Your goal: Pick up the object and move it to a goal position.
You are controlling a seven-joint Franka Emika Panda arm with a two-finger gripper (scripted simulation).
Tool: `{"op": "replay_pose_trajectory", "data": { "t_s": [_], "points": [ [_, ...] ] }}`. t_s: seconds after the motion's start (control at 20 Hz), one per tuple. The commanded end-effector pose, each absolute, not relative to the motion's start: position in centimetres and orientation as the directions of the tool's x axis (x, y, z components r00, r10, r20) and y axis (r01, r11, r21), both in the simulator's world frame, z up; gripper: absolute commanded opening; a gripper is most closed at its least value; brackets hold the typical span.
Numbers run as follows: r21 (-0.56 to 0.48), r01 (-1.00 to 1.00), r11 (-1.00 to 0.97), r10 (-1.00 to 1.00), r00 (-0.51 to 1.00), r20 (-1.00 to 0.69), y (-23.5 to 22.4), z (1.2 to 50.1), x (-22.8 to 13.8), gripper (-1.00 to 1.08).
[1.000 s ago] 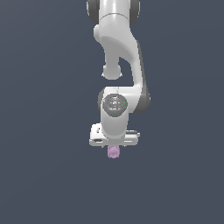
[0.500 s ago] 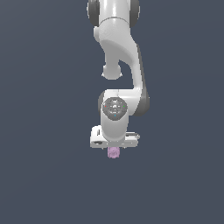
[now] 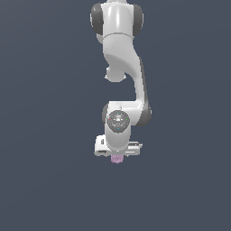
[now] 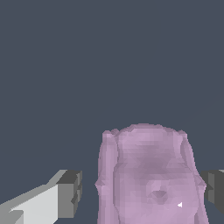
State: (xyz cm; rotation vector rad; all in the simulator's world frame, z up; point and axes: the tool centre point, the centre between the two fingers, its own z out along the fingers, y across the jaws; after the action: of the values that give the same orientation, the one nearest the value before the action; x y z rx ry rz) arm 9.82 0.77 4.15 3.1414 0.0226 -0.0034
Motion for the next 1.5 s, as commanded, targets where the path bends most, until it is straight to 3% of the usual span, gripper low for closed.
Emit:
{"op": "replay_pose_trajectory", "data": {
  "t_s": [0.0,0.15,0.2,0.95,1.45],
  "points": [
    [0.000,0.014,-1.000,0.014,1.000,0.000,0.8,3.7,9.9,1.00],
    [0.000,0.014,-1.000,0.014,1.000,0.000,0.8,3.9,10.0,1.00],
    [0.000,0.014,-1.000,0.014,1.000,0.000,0.8,3.9,10.0,-1.00],
    [0.000,0.014,-1.000,0.014,1.000,0.000,0.6,4.1,9.8,-1.00],
    [0.000,0.014,-1.000,0.014,1.000,0.000,-1.3,6.0,7.5,-1.00]
  ]
}}
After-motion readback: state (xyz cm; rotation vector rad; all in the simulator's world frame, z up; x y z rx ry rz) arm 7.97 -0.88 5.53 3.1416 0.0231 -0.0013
